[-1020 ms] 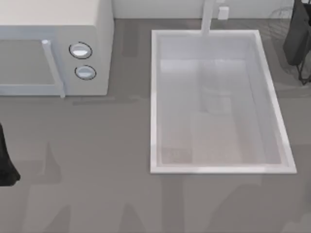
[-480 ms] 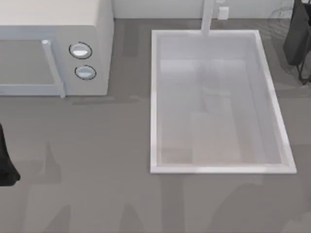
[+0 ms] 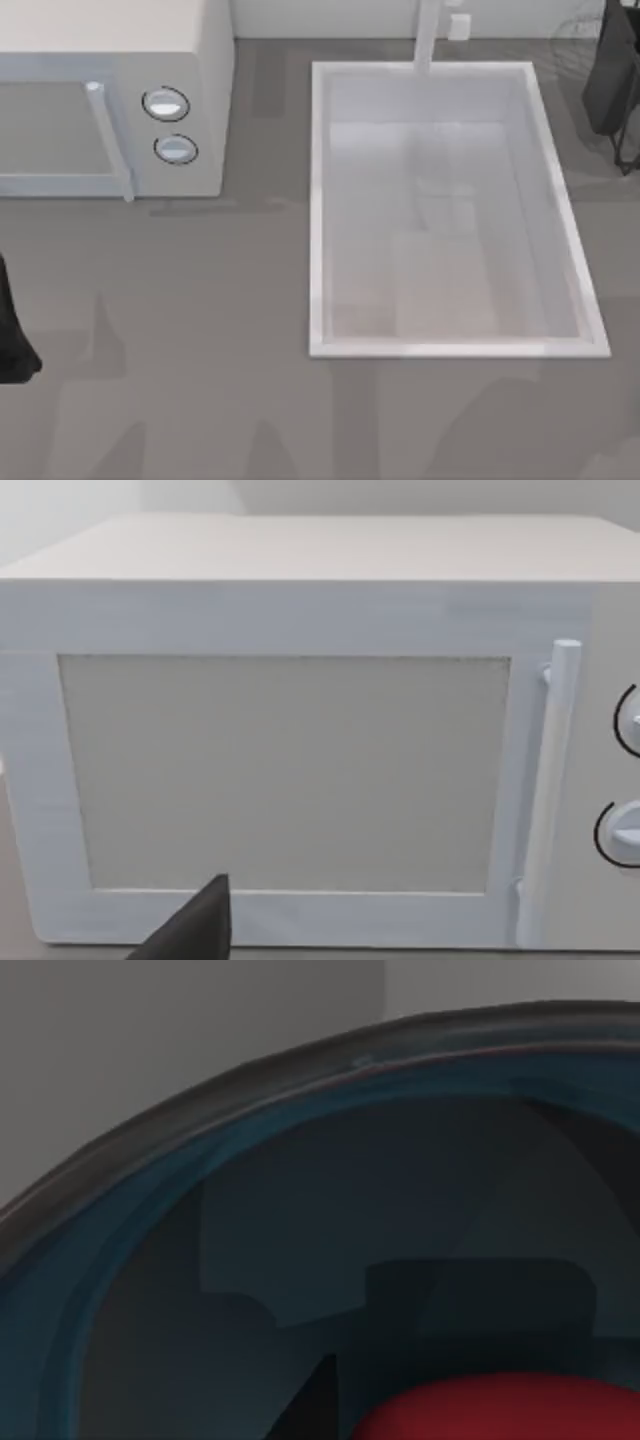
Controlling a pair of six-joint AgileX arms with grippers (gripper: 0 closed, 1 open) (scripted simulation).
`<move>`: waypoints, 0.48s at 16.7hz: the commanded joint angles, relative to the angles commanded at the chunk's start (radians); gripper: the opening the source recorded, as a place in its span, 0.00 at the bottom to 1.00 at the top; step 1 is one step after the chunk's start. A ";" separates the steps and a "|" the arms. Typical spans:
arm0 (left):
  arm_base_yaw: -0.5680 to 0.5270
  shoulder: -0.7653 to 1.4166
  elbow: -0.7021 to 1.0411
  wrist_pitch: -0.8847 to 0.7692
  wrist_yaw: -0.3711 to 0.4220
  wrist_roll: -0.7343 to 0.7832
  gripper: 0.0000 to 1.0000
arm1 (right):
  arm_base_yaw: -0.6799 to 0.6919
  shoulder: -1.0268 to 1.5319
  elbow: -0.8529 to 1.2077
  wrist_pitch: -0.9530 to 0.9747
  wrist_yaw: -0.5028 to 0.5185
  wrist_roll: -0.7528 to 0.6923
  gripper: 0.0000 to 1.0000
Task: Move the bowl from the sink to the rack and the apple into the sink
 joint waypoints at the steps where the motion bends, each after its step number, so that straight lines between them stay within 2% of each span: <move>1: 0.000 0.000 0.000 0.000 0.000 0.000 1.00 | -0.001 -0.004 0.013 -0.013 0.001 -0.001 0.00; 8: 0.000 0.000 0.000 0.000 0.000 0.000 1.00 | -0.003 -0.086 0.195 -0.318 0.002 -0.006 0.00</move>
